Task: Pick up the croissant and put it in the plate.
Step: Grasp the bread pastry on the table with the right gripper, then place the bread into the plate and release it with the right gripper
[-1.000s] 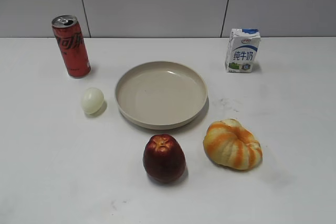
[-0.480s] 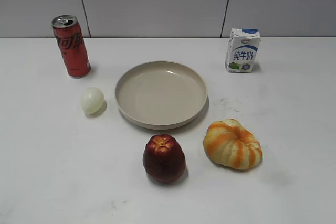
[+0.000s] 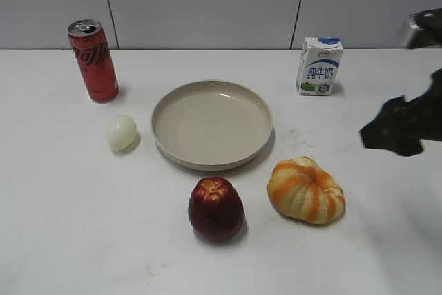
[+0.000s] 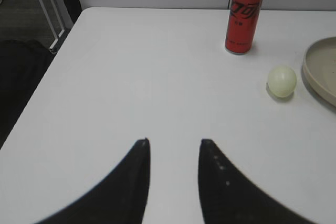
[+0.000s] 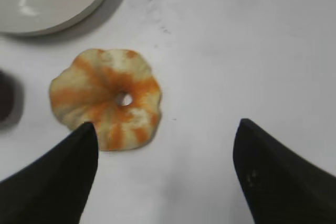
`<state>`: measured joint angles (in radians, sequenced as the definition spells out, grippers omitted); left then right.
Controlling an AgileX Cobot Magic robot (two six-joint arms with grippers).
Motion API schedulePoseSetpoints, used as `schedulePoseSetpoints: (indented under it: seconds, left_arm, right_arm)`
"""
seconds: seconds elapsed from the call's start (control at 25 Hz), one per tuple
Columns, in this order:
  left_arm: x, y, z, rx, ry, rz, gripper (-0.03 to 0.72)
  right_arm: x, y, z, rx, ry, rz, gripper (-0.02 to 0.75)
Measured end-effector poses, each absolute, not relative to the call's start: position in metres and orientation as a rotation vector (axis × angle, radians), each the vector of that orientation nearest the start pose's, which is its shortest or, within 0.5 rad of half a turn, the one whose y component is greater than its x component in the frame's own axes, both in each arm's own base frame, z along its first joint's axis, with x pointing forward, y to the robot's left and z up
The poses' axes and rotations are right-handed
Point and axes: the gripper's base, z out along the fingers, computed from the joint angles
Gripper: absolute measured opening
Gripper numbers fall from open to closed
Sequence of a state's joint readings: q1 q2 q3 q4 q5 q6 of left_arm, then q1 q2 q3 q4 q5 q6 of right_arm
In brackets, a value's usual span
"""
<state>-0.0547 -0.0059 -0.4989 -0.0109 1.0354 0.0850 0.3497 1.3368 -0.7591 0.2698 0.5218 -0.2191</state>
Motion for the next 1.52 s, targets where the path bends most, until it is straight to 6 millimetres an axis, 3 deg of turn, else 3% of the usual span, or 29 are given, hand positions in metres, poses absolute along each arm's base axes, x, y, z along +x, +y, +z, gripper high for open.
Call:
schedulePoseSetpoints:
  seconds: [0.24, 0.52, 0.6, 0.68, 0.76, 0.8, 0.96, 1.08, 1.28, 1.4, 1.52]
  left_arm:
    - [-0.005, -0.001, 0.279, 0.141, 2.009, 0.006, 0.230]
    - [-0.005, -0.001, 0.279, 0.141, 2.009, 0.007, 0.230]
    - [-0.005, -0.001, 0.279, 0.141, 2.009, 0.007, 0.230]
    - [-0.005, -0.001, 0.279, 0.142, 2.009, 0.007, 0.230]
    - [-0.005, -0.001, 0.279, 0.141, 2.009, 0.006, 0.230]
    - [-0.005, -0.001, 0.279, 0.142, 2.009, 0.007, 0.230]
    - [-0.005, -0.001, 0.279, 0.141, 2.009, 0.007, 0.230]
    - [-0.005, -0.001, 0.279, 0.141, 2.009, 0.007, 0.230]
    - [-0.005, -0.001, 0.279, 0.142, 2.009, 0.007, 0.230]
    - [-0.005, -0.001, 0.279, 0.142, 2.009, 0.007, 0.230]
    - [-0.005, -0.001, 0.279, 0.142, 2.009, 0.007, 0.230]
  right_arm:
    - [0.258, 0.162, 0.189, -0.698, 2.674, 0.343, 0.603]
    - [0.282, 0.181, 0.133, -0.721, 2.826, 0.305, 0.563]
    - [0.284, 0.182, 0.122, -0.723, 2.855, 0.295, 0.487]
    - [0.285, 0.183, 0.121, -0.721, 2.857, 0.294, 0.349]
    - [0.286, 0.183, 0.121, -0.723, 2.856, 0.292, 0.168]
    - [0.286, 0.183, 0.121, -0.723, 2.856, 0.292, 0.137]
    - [0.285, 0.184, 0.138, -0.747, 2.866, 0.309, 0.137]
    - [0.294, 0.191, 0.174, -0.749, 2.786, 0.349, 0.137]
    - [0.326, 0.211, 0.228, -0.732, 2.600, 0.407, 0.137]
    - [0.349, 0.229, 0.236, -0.738, 2.540, 0.423, 0.137]
    - [0.368, 0.252, 0.225, -0.775, 2.535, 0.432, 0.137]
